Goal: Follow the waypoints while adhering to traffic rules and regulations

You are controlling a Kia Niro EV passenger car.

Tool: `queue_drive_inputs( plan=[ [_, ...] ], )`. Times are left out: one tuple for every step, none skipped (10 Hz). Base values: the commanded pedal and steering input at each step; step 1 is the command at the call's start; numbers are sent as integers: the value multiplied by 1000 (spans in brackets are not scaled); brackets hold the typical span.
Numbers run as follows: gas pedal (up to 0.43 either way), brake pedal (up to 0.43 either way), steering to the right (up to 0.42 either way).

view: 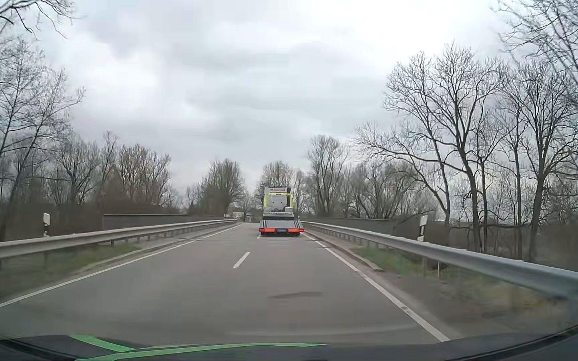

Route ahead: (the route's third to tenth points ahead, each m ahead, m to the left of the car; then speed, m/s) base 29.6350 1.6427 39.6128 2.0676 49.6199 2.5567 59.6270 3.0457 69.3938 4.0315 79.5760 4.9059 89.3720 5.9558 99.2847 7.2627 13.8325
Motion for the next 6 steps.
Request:
queue_drive_inputs(
  plan=[
    [130, 0, -6],
    [130, 0, -6],
    [130, 0, -6],
    [138, 0, -6],
    [138, 0, -6],
    [138, 0, -6]
  ],
)
